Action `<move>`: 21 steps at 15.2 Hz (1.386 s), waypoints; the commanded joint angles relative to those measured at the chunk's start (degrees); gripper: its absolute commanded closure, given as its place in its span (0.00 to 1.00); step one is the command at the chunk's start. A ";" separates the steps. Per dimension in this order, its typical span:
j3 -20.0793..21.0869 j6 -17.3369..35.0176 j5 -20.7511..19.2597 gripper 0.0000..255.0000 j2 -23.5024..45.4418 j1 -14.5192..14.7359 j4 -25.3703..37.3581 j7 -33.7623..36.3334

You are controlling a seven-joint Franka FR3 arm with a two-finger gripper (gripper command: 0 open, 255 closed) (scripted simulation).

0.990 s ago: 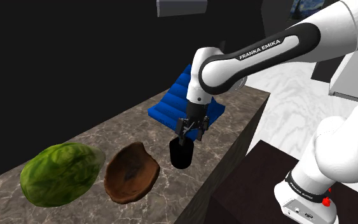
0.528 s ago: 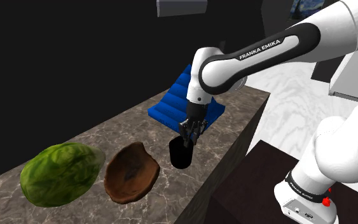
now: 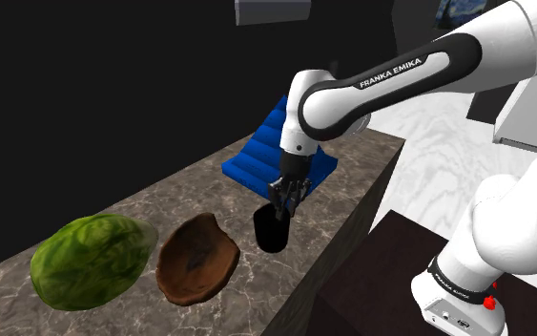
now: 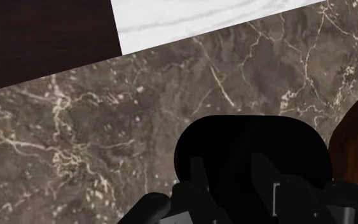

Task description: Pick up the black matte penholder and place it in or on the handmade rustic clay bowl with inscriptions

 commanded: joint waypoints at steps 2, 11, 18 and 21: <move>-0.16 -1.93 -0.37 1.00 -0.98 -0.08 1.03 0.74; -0.94 -8.81 -1.70 1.00 -3.75 -0.48 5.46 3.14; -1.54 -14.00 -2.57 1.00 -5.11 -0.74 9.54 4.92; -1.79 -16.19 -2.90 1.00 -5.49 -0.84 11.45 5.67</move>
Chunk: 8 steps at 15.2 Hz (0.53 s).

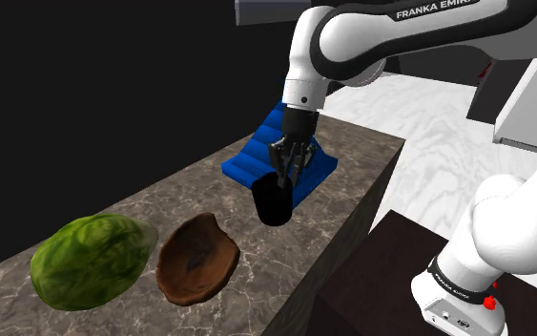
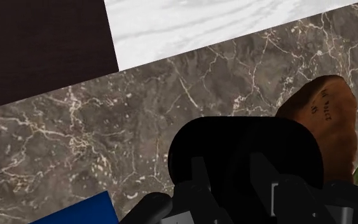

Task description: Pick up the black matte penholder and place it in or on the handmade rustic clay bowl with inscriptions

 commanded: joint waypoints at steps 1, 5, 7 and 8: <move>-0.16 -1.52 -0.24 1.00 -0.17 -0.07 1.46 0.55; -0.48 -4.40 -0.63 1.00 -0.44 -0.19 4.22 1.54; -0.63 -5.82 -0.82 1.00 -0.50 -0.24 5.66 2.04; -0.71 -6.53 -0.91 1.00 -0.51 -0.27 6.40 2.28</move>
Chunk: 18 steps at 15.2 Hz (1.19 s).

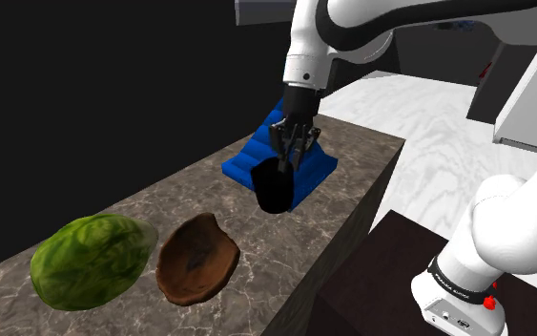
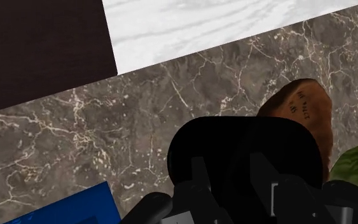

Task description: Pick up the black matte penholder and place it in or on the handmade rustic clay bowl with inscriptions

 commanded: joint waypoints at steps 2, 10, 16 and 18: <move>-0.20 -2.05 -0.24 1.00 0.03 -0.07 2.24 0.75; 5.83 -1.42 -1.66 1.00 10.61 2.33 15.78 10.54; 10.42 -2.18 -6.17 1.00 22.08 5.38 30.58 19.83; 11.00 -1.80 -7.14 1.00 24.10 6.16 32.53 21.17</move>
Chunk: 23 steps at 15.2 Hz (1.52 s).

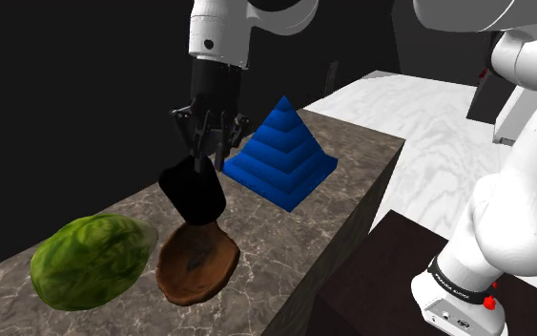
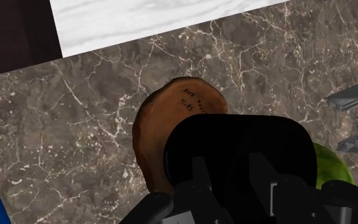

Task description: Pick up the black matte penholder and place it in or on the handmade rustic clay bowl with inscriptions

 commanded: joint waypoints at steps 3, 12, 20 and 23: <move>0.17 2.49 -0.08 1.00 0.46 0.23 -1.97 -0.32; 0.24 9.01 0.69 1.00 0.00 0.29 -9.28 -2.59; 0.39 14.70 1.19 1.00 0.52 0.47 -14.72 -4.39; 0.43 15.88 1.28 1.00 0.73 0.52 -15.74 -4.74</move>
